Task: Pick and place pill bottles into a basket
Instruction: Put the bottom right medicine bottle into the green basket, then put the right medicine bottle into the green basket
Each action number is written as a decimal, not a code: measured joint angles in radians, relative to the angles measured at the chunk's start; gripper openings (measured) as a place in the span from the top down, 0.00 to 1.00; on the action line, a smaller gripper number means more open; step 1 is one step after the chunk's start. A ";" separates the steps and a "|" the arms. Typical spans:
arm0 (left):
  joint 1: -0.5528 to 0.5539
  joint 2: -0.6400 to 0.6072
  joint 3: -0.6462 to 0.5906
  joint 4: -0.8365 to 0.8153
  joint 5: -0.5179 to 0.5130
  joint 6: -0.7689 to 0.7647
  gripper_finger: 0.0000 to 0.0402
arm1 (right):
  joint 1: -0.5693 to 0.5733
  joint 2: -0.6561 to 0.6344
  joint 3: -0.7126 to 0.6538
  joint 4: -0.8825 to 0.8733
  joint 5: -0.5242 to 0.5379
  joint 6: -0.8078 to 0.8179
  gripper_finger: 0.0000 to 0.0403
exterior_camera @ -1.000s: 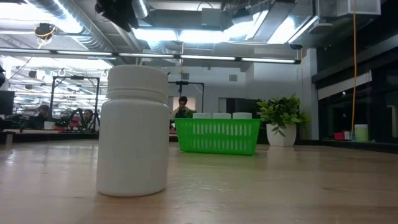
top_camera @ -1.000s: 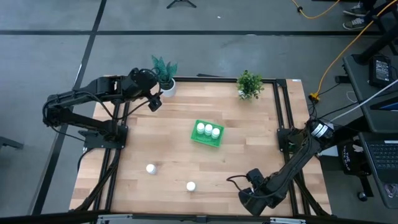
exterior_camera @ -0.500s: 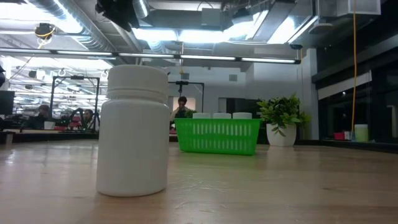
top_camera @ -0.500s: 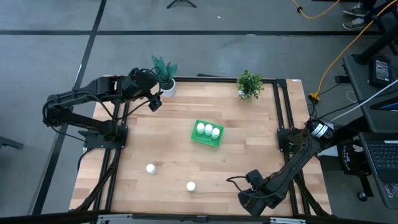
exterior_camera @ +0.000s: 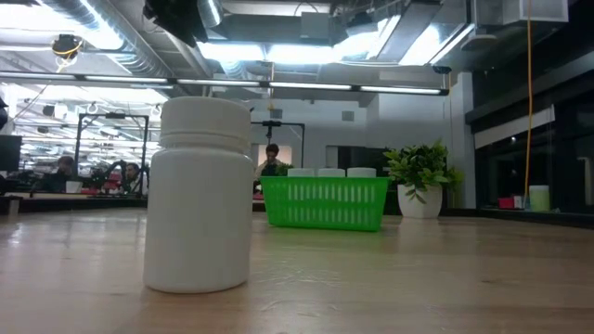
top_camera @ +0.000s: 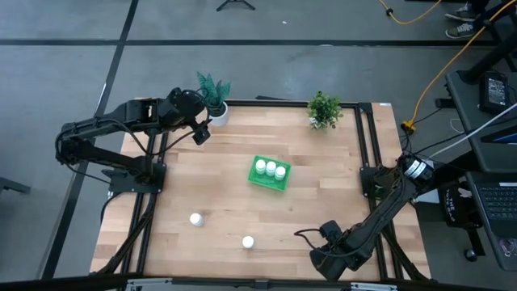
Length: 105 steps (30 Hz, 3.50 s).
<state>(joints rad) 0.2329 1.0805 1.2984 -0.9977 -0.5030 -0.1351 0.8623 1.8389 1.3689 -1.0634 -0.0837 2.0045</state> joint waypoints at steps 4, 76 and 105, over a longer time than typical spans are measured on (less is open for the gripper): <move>0.000 0.000 0.000 0.000 0.000 0.000 0.26 | -0.009 0.000 0.000 0.001 0.000 -0.019 0.64; -0.002 0.136 -0.001 0.011 0.089 0.112 0.26 | -0.321 0.154 0.000 0.298 -0.094 -0.080 0.25; -0.002 0.135 -0.001 0.011 0.124 0.121 0.26 | -0.302 0.152 0.001 0.263 -0.079 -0.206 0.65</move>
<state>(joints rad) 0.2312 1.2156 1.2976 -0.9863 -0.3794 -0.0140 0.5602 1.9914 1.3697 -0.8008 -0.1630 1.7984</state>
